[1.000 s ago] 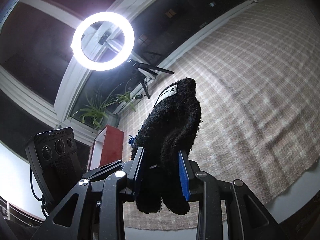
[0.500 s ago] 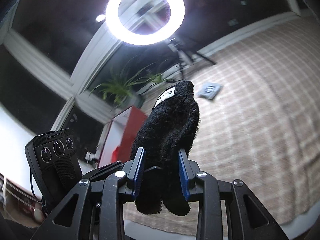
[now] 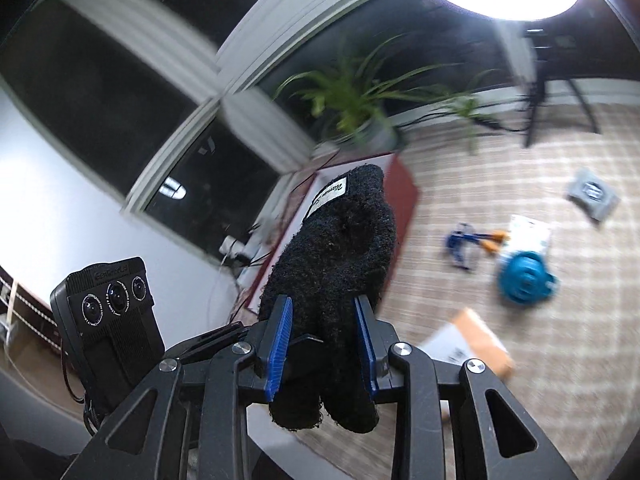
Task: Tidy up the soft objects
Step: 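Lift the glove with both grippers and carry it into the white box, then open both grippers over the box and move them back toward the floor items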
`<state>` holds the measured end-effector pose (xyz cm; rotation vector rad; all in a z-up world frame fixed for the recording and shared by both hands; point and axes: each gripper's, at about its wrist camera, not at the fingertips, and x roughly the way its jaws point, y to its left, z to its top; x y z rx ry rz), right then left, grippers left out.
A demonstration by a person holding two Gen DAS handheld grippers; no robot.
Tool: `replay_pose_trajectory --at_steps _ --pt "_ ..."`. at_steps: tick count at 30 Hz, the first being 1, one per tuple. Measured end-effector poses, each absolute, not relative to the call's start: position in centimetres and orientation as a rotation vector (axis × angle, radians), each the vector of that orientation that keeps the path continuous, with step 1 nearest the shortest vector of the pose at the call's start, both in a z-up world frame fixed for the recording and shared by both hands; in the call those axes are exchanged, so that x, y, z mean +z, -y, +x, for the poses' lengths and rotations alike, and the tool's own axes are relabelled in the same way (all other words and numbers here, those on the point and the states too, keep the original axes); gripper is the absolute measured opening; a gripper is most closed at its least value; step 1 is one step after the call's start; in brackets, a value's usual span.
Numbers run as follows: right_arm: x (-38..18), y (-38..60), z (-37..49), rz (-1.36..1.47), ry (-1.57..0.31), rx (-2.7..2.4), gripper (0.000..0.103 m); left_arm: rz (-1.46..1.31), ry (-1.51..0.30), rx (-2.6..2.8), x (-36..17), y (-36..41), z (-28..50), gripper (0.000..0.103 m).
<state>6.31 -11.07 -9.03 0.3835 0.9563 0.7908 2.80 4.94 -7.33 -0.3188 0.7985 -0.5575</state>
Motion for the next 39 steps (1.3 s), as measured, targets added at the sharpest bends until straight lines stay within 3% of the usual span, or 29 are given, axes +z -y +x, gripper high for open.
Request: replay_pose_trajectory --at_steps 18,39 --pt "-13.1 -3.2 13.3 0.237 -1.076 0.879 0.023 -0.325 -0.834 -0.318 -11.2 -16.4 7.0 0.028" --pt "-14.2 -4.0 15.7 0.154 -1.068 0.785 0.021 -0.253 -0.878 -0.119 -14.7 -21.0 10.5 0.031"
